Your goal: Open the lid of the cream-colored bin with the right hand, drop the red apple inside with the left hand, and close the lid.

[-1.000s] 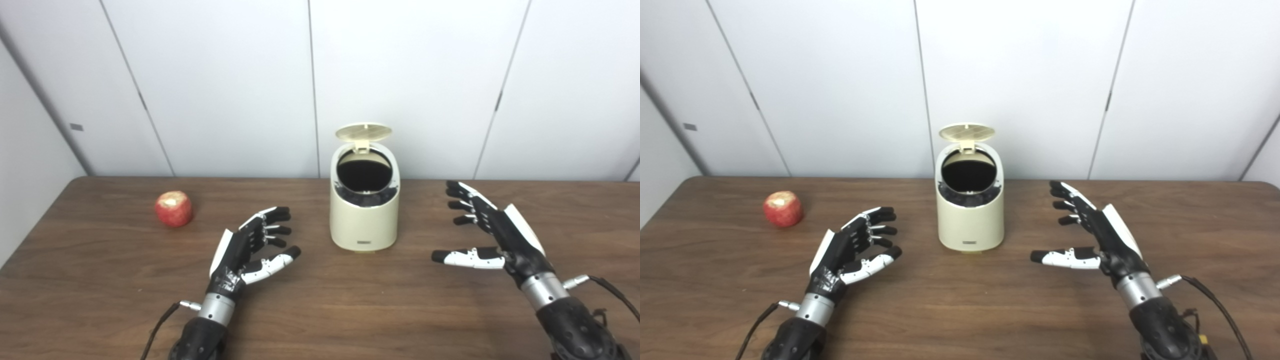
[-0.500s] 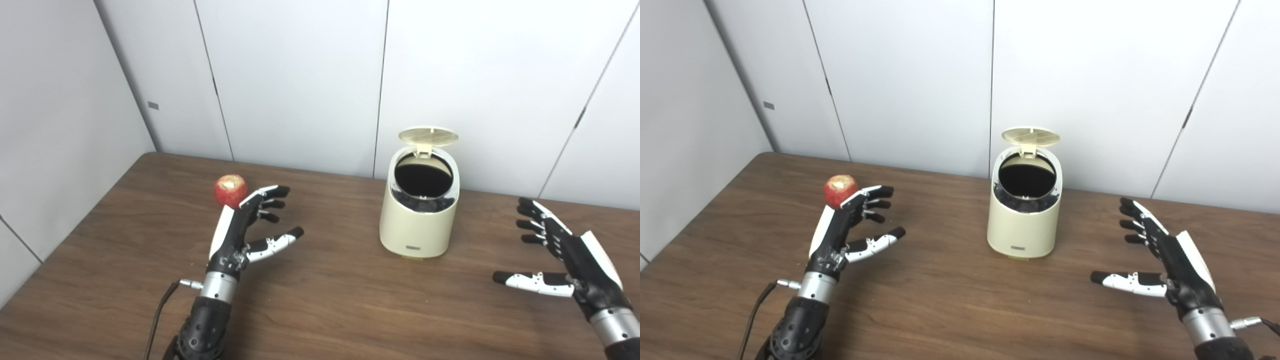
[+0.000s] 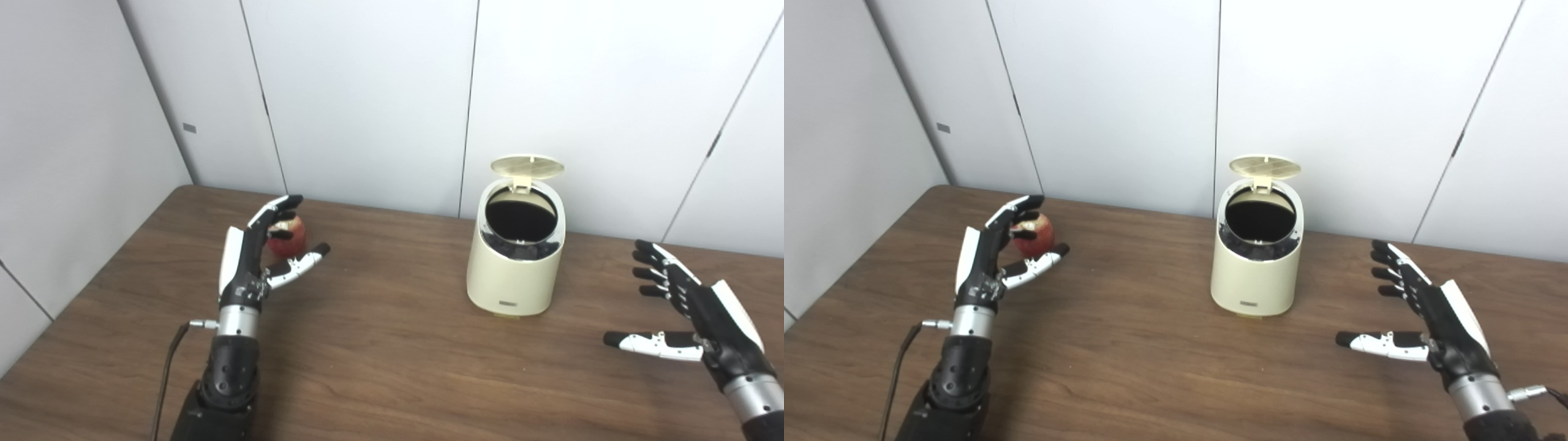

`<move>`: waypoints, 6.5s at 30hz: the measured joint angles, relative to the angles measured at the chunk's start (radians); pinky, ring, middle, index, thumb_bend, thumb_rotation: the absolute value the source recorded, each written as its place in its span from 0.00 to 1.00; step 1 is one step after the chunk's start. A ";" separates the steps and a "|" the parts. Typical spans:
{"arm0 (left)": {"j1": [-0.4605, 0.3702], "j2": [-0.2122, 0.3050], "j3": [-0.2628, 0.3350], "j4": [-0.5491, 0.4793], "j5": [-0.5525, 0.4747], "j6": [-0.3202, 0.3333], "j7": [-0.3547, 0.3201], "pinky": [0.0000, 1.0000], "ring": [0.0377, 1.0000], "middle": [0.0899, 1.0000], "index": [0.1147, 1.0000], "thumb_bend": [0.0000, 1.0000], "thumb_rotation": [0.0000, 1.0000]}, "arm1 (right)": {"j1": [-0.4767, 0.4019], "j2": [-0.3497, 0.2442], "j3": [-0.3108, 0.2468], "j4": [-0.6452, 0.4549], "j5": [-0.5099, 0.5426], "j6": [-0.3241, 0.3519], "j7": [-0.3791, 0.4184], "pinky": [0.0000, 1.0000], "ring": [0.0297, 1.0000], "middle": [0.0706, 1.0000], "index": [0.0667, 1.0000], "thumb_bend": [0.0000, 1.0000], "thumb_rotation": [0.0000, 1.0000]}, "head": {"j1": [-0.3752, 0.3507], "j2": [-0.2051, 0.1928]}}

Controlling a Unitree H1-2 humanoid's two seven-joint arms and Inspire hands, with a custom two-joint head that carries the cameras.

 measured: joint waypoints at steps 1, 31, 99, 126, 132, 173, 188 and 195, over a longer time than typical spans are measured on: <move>-0.008 0.010 0.000 0.011 0.005 -0.003 0.004 0.66 0.82 0.85 0.81 0.73 0.15 | 0.000 0.000 0.000 -0.005 0.002 0.003 0.000 0.78 0.84 0.89 0.92 0.74 0.09 | 0.000 0.000; -0.103 0.102 -0.029 0.176 0.145 0.058 0.111 0.89 0.97 0.93 0.88 0.87 0.19 | 0.001 -0.015 -0.019 -0.010 0.047 0.024 0.019 0.80 0.86 0.91 0.93 0.72 0.06 | -0.011 0.000; -0.245 0.122 -0.141 0.641 0.097 0.004 0.267 0.77 0.89 0.87 0.85 0.88 0.15 | 0.031 -0.041 -0.028 -0.100 0.034 0.087 0.039 0.77 0.84 0.90 0.92 0.71 0.01 | -0.044 0.025; -0.306 0.123 -0.167 0.752 0.056 -0.018 0.312 0.55 0.59 0.54 0.58 0.88 0.07 | 0.038 -0.041 -0.037 -0.121 0.022 0.090 0.039 0.76 0.83 0.88 0.89 0.72 0.00 | -0.052 0.035; -0.305 0.123 -0.166 0.741 0.034 -0.002 0.308 0.50 0.49 0.41 0.48 0.61 0.01 | 0.038 -0.041 -0.036 -0.121 0.018 0.090 0.039 0.78 0.83 0.88 0.90 0.72 0.00 | -0.054 0.037; -0.213 0.109 -0.170 0.238 0.100 0.022 0.253 0.34 0.35 0.39 0.44 0.53 0.00 | 0.024 -0.038 -0.031 0.019 0.016 -0.006 0.027 0.74 0.84 0.90 0.91 0.73 0.13 | -0.112 0.008; -0.206 0.038 -0.235 0.006 0.117 0.079 0.028 0.29 0.36 0.43 0.41 0.53 0.00 | -0.010 -0.016 -0.009 0.098 -0.019 -0.063 -0.004 0.72 0.83 0.88 0.90 0.76 0.26 | -0.178 -0.015; -0.206 -0.019 -0.262 -0.040 0.127 0.091 -0.014 0.34 0.40 0.45 0.41 0.53 0.00 | -0.030 -0.001 0.006 0.118 -0.026 -0.072 -0.004 0.70 0.83 0.87 0.88 0.77 0.23 | -0.199 -0.023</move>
